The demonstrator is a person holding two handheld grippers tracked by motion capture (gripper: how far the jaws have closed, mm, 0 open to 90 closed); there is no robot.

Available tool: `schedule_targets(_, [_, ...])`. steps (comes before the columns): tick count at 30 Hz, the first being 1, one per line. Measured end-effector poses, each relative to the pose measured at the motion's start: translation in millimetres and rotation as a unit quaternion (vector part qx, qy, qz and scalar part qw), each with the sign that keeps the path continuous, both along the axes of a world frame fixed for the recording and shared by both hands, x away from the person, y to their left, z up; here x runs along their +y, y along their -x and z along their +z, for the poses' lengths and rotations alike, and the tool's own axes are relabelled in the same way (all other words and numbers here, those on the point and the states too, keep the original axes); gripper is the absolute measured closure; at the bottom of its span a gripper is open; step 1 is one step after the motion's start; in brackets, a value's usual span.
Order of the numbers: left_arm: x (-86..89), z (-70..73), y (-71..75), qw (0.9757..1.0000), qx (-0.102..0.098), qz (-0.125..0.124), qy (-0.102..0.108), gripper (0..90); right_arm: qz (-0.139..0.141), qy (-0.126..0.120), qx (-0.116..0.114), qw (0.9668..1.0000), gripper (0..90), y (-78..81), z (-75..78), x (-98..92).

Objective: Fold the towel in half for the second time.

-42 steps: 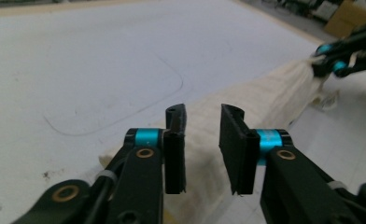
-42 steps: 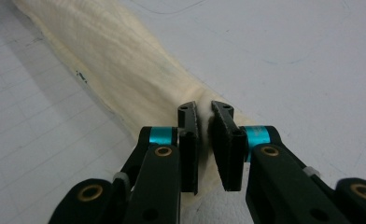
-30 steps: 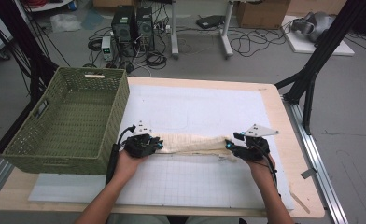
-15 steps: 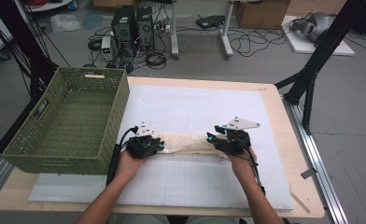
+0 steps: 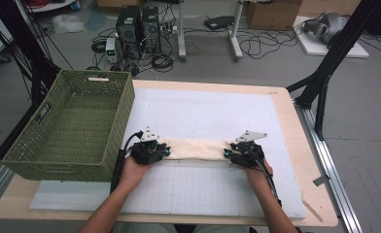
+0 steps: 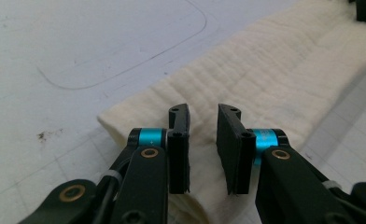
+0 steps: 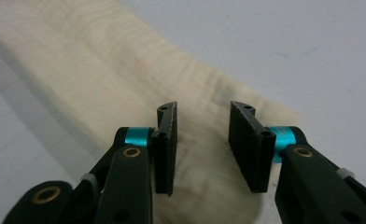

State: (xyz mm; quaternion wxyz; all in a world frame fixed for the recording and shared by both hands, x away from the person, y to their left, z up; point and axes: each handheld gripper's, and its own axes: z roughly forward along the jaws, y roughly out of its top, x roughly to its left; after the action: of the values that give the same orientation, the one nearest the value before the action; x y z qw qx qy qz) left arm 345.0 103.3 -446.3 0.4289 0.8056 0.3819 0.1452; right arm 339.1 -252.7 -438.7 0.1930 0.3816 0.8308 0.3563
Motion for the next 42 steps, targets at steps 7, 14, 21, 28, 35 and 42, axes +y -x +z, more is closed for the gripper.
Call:
schedule_targets(7, [-1.4, -1.2, 0.3, 0.9998, -0.005, 0.002, -0.018, 75.4, 0.009, -0.003, -0.020, 0.9998, 60.0, 9.4, -7.8, -12.1])
schedule_targets(14, [-1.9, 1.9, 2.0, 0.9996, -0.005, 0.013, -0.025, 77.0, 0.002, -0.022, -0.022, 0.9995, 59.1, 10.6, -11.4, -14.1])
schedule_targets(21, [10.0, 21.5, 1.9, 0.9963, -0.048, 0.038, 0.060, 69.7, 0.002, -0.023, -0.024, 0.9994, 54.3, 10.1, -10.9, -13.5])
schedule_targets(28, [0.6, 3.7, -13.3, 0.9992, -0.001, 0.031, 0.026, 79.2, -0.001, -0.022, -0.025, 0.9995, 54.0, 10.5, -11.2, -12.3])
schedule_targets(35, [-4.7, -2.7, -16.1, 0.9992, -0.008, 0.038, -0.010, 81.0, 0.000, -0.048, -0.029, 0.9985, 52.1, 5.6, 4.4, -16.1])
schedule_targets(42, [-6.0, -3.3, -15.9, 0.9990, -0.014, 0.040, -0.014, 79.5, 0.029, -0.058, -0.023, 0.9976, 64.5, -12.0, 19.5, 5.1])
